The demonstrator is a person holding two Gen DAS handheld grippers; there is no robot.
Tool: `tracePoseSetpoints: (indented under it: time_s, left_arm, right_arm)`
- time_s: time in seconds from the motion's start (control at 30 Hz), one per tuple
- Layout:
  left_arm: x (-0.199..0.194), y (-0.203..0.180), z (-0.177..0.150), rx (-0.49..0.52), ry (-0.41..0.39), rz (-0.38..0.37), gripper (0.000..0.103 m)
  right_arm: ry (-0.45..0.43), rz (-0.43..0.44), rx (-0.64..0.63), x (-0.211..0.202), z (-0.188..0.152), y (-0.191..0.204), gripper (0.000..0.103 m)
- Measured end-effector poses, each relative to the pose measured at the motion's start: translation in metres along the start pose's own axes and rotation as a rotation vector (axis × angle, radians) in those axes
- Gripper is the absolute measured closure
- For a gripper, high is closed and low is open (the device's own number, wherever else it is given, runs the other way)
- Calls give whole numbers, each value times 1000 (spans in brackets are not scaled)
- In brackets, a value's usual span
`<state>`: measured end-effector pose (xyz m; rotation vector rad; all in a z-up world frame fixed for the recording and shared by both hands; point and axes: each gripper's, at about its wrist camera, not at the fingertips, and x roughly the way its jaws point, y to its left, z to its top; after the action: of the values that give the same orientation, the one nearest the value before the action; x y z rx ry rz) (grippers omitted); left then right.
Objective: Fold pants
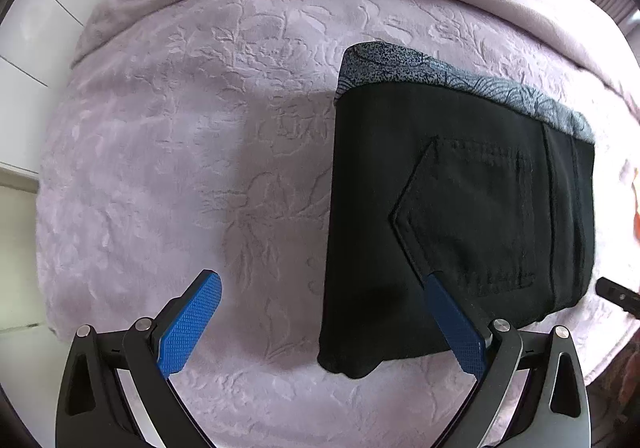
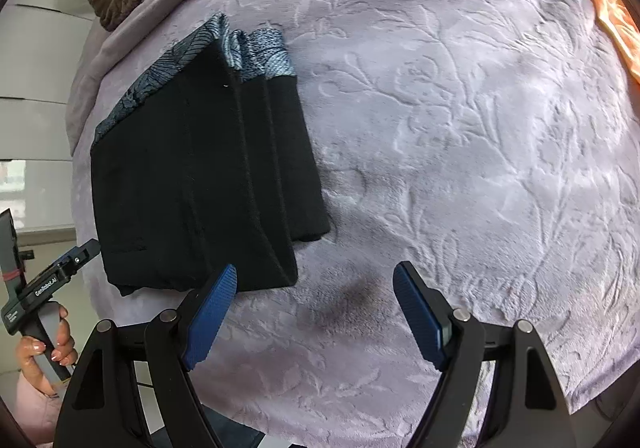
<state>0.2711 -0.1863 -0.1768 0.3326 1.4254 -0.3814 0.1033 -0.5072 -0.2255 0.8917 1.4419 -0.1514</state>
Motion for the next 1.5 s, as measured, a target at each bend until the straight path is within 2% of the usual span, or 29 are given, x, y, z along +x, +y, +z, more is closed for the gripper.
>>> tracePoseSetpoints:
  time_s: [0.13, 0.3, 0.37, 0.47, 0.6, 0.7, 0.77, 0.9, 1.0, 1.07, 1.13, 1.23, 1.3, 1.5]
  left_arm:
    - [5, 9, 7, -27, -5, -70, 1]
    - [9, 22, 22, -34, -23, -221, 1]
    - [15, 24, 27, -12, -19, -287, 1]
    - [26, 21, 33, 51, -20, -331, 1]
    - [43, 13, 40, 103, -1, -409, 1]
    - [56, 3, 47, 124, 3, -459, 1]
    - [64, -3, 51, 127, 6, -489, 1]
    - [72, -13, 55, 132, 18, -523, 0]
    - [75, -12, 54, 97, 19, -527, 1]
    - [66, -11, 49, 80, 2, -557, 22]
    - [51, -16, 45, 97, -27, -539, 32]
    - [29, -24, 37, 137, -58, -504, 41]
    - [21, -26, 36, 134, -65, -508, 41]
    - [-14, -14, 15, 117, -69, -518, 41]
  right_arm:
    - [3, 36, -21, 6, 4, 6, 20]
    - [-12, 111, -79, 5, 17, 14, 20]
    - [-22, 137, -100, 6, 25, 15, 20]
    - [-28, 183, -106, 11, 38, 10, 20]
    - [7, 260, -93, 25, 51, -3, 20]
    - [45, 369, -110, 38, 54, -11, 20]
    - [59, 396, -120, 46, 57, -13, 19]
    - [71, 472, -87, 61, 66, -15, 19]
    - [85, 485, -51, 72, 70, -15, 20]
    - [81, 474, -44, 73, 70, -12, 26]
    - [75, 491, -23, 68, 68, -12, 37]
    - [59, 547, 4, 53, 60, -16, 51]
    - [52, 593, 30, 43, 56, -19, 57]
    - [71, 643, 25, 35, 48, -8, 57]
